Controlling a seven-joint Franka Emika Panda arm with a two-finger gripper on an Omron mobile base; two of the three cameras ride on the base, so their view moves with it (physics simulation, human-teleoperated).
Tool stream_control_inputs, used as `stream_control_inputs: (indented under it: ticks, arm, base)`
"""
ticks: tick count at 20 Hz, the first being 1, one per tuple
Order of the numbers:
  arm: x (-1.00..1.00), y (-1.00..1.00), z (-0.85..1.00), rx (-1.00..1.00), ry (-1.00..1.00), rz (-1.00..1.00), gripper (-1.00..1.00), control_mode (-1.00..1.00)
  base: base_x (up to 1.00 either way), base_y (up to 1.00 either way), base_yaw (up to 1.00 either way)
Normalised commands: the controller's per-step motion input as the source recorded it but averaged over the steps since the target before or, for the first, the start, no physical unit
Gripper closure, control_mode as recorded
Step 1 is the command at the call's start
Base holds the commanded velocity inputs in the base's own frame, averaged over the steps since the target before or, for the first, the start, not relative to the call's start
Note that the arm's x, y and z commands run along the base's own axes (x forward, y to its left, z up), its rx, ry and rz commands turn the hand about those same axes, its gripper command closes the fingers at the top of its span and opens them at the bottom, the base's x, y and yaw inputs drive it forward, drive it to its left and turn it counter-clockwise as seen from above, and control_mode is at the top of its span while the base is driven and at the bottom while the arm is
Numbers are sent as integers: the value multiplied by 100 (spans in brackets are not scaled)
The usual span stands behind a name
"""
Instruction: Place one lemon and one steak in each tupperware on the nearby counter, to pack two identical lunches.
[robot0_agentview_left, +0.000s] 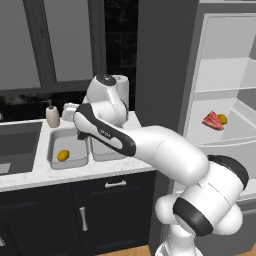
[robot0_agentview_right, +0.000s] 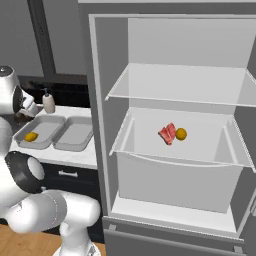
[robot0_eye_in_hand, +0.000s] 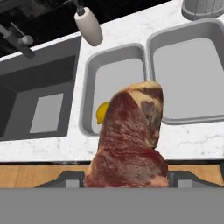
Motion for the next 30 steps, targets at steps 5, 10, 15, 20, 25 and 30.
stream_control_inputs:
  ticks: [5,10,15,20,25,30]
  arm:
    - [47,15,-35,-5,3,4,100,-100]
    - [57,0,-30,-5,1,0,100,-100]
    - [95,3,-17,-1,8,0,100,-100]
    - [55,21,-8,-1,1,0,100,-100]
    - [40,31,-16,0,3,2,100,-100]
    - [29,12,-26,0,7,2,100,-100]
  base:
    - [0,0,0]
    - [0,0,0]
    - [0,0,0]
    - [0,0,0]
    - [0,0,0]
    - [0,0,0]
